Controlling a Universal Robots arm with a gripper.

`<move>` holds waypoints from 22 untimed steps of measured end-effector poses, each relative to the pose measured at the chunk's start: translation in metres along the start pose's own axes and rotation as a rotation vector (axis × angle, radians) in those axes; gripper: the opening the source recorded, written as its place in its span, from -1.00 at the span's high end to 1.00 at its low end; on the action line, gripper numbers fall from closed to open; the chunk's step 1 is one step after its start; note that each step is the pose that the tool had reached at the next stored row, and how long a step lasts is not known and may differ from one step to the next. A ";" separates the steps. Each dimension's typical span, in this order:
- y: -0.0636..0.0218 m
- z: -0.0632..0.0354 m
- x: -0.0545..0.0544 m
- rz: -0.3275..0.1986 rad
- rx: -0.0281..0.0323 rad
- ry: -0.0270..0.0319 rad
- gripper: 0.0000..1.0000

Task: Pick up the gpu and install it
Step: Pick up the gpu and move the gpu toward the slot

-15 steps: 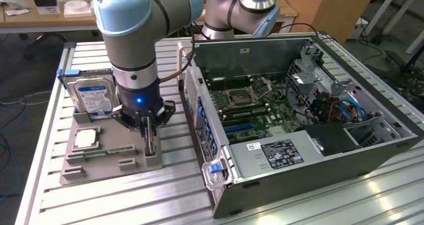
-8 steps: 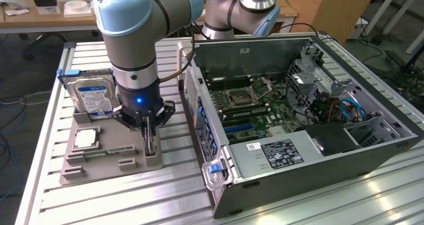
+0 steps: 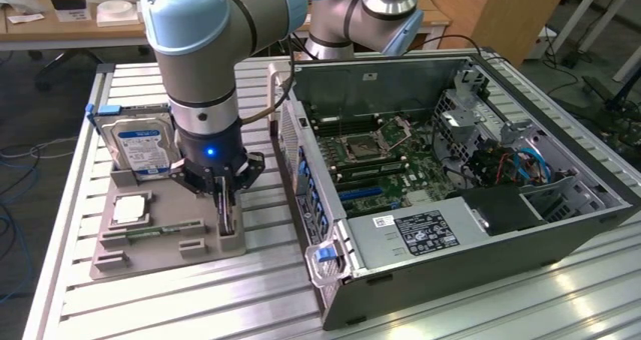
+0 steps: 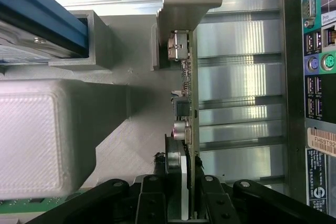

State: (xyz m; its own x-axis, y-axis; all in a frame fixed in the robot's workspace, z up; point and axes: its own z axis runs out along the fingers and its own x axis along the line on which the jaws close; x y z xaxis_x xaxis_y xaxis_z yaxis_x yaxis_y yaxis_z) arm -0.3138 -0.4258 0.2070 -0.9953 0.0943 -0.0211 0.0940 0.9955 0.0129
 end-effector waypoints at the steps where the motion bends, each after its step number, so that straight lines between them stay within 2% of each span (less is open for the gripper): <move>1: 0.0000 0.0000 0.000 0.000 0.0001 0.0000 0.44; 5: 0.0000 -0.0001 0.000 0.000 -0.0002 -0.0002 0.44; 8: 0.0001 -0.0041 0.000 0.000 -0.0031 0.0002 0.44; 11: 0.0002 -0.0126 0.000 0.000 -0.0064 0.0006 0.44; 22: 0.0004 -0.0443 -0.001 0.000 -0.0124 0.0012 0.44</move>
State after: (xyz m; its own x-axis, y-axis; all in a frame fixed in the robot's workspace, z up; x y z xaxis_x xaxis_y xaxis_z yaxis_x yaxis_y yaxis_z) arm -0.3138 -0.4260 0.2513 -0.9953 0.0945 -0.0199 0.0940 0.9952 0.0253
